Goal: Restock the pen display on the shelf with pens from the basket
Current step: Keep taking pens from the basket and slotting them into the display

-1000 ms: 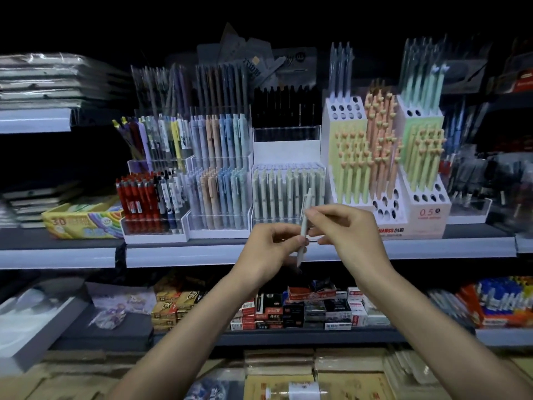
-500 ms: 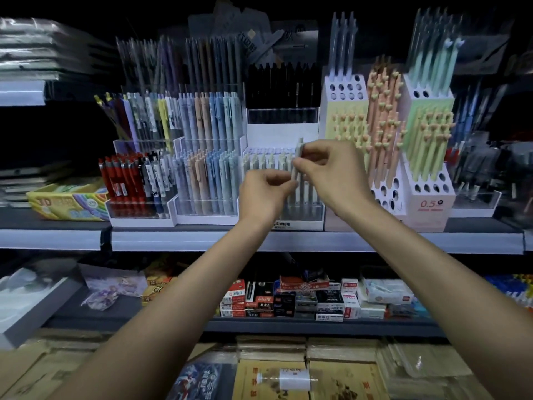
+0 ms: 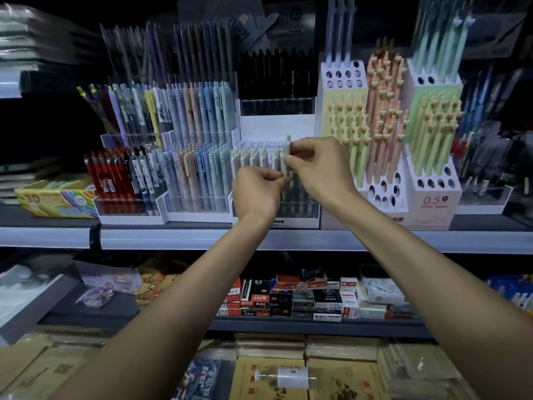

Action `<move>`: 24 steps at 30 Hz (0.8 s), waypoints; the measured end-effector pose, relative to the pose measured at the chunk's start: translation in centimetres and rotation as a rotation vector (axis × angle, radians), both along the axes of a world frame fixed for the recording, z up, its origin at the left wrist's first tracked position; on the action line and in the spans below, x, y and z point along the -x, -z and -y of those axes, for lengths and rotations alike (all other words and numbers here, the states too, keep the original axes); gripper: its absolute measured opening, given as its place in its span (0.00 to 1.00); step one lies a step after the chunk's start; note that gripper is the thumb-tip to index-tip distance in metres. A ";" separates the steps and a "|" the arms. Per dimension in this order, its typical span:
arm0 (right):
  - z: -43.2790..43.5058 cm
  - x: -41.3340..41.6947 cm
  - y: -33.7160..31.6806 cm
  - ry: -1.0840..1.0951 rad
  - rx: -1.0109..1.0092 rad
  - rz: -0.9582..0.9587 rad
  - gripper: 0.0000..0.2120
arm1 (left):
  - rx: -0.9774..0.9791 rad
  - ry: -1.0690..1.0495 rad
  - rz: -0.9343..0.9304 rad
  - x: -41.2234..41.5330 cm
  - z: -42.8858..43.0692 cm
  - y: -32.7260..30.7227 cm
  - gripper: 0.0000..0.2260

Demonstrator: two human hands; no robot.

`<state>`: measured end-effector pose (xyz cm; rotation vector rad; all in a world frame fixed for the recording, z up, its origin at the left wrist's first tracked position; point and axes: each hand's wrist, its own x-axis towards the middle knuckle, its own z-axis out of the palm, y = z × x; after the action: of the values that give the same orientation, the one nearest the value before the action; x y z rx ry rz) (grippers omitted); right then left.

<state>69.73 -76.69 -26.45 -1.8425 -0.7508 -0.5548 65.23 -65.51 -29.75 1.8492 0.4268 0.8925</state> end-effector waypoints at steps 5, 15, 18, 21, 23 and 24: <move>-0.4 -0.5 1.0 0.029 0.035 -0.012 0.04 | 0.001 -0.050 -0.035 -0.2 0.3 0.9 0.12; -0.8 -0.8 2.6 0.043 -0.125 -0.173 0.04 | -0.044 -0.187 -0.157 -0.2 1.4 1.8 0.07; -0.9 -0.3 3.0 0.037 -0.124 -0.164 0.05 | -0.040 -0.205 -0.155 -0.1 1.5 2.4 0.06; -1.0 -0.2 3.0 0.036 -0.106 -0.153 0.06 | -0.062 -0.231 -0.152 0.0 1.6 2.5 0.06; -1.1 -0.4 2.8 0.044 -0.101 -0.153 0.04 | -0.056 -0.229 -0.155 0.0 1.7 2.3 0.06; -1.1 -0.5 2.7 0.049 -0.103 -0.159 0.03 | -0.054 -0.232 -0.160 0.0 1.8 2.2 0.07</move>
<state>70.23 -75.57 -29.13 -1.7898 -0.5629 -0.4635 65.27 -67.28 -31.97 1.9559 0.7347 0.9200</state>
